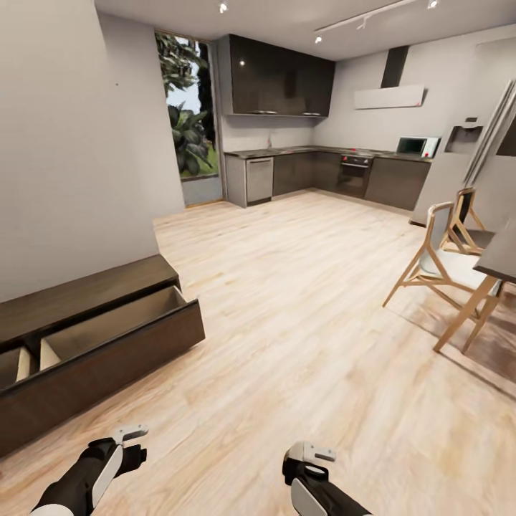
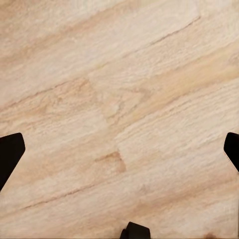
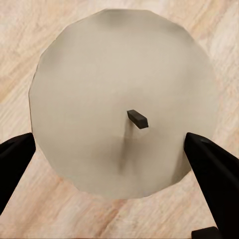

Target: Place each of the two pumpkins and all three candles from the living room inside a cabinet in the living room (use any cabinet), then make sure every cabinet is closed, and position the cauldron so it is next to a table in the living room.

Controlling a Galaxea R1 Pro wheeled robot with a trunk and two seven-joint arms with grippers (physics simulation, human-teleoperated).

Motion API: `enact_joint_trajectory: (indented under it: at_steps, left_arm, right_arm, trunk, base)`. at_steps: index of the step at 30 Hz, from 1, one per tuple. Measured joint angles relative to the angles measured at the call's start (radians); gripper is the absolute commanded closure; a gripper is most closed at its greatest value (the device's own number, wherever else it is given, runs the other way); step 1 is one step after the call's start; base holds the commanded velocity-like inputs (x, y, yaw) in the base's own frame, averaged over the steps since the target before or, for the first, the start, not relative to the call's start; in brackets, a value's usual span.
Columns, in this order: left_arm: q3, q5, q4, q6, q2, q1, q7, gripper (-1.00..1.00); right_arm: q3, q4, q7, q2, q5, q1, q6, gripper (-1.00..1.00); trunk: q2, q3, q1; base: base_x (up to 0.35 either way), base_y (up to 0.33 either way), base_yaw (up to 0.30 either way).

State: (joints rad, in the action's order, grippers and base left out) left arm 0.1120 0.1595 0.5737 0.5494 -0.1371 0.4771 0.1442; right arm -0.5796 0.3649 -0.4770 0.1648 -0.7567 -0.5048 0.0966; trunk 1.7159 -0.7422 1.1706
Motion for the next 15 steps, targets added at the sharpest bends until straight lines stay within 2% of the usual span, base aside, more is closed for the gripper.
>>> enact_joint_trajectory:
  at_steps: [15]
  left_arm:
    - [0.0, 0.0, 0.0, 0.0, 0.0, 0.0, 0.0, -1.0]
  right_arm:
    - [0.0, 0.0, 0.0, 0.0, 0.0, -0.001, 0.0, 1.0]
  trunk:
    - [0.0, 0.0, 0.0]
  base:
    - [0.288, -0.205, 0.291]
